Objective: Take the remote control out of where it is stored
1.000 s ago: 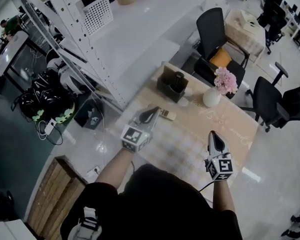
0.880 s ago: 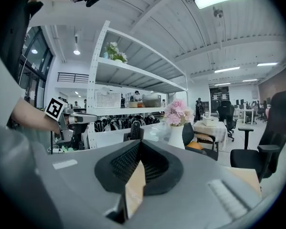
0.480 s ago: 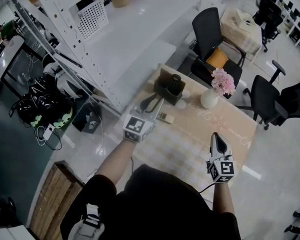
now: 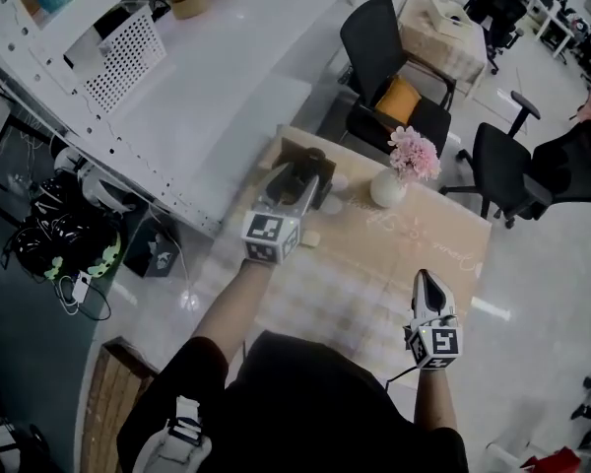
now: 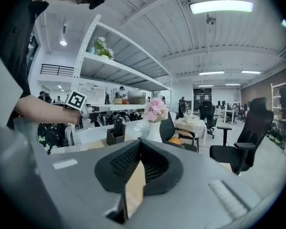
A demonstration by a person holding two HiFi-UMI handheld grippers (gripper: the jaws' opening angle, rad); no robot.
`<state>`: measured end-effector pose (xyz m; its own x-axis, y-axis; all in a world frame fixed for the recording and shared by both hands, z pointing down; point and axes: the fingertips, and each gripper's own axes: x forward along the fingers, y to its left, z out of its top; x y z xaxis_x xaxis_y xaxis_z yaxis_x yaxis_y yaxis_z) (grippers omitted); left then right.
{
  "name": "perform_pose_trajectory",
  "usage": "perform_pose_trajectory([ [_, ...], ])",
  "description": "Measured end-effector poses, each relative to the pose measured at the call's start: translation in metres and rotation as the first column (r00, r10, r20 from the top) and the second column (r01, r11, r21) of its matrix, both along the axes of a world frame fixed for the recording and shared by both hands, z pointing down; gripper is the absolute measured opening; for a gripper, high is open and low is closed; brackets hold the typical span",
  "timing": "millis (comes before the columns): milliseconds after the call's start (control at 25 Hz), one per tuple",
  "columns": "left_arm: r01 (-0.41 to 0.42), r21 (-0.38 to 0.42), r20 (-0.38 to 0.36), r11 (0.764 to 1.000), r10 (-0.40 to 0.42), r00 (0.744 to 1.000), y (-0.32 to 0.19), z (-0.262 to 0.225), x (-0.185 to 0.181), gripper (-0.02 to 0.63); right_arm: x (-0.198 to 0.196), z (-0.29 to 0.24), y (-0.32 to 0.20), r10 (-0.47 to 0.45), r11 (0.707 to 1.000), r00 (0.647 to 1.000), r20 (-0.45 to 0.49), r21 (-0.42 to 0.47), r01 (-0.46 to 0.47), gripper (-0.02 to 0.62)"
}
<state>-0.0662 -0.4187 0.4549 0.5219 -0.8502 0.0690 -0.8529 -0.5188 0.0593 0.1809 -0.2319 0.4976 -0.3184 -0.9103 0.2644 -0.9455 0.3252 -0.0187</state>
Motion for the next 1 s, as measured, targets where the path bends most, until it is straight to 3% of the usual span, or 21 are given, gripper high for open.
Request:
perform_pose_trajectory([
  [440, 0.005, -0.098, -0.029, 0.995, -0.008, 1.000, -0.069, 0.045, 0.011, 0.245, 0.022, 0.028, 0.009, 0.145, 0.985, 0.989, 0.010, -0.094, -0.144, 0.005],
  [640, 0.023, -0.104, -0.003, 0.994, -0.023, 1.000, -0.087, 0.063, 0.012, 0.262, 0.027, 0.043, 0.012, 0.187, 0.973, 0.982, 0.004, -0.135, -0.185, 0.005],
  [800, 0.046, -0.110, -0.036, 0.993, -0.050, 0.998, -0.094, 0.072, 0.012, 0.278, 0.031, 0.049, 0.012, 0.212, 0.966, 0.977, -0.006, -0.147, -0.211, 0.005],
  [1000, 0.019, -0.100, -0.074, 0.995, -0.026, 0.997, -0.096, 0.074, 0.027, 0.288, 0.033, 0.052, 0.018, 0.245, 0.958, 0.970, 0.001, -0.157, -0.242, 0.005],
])
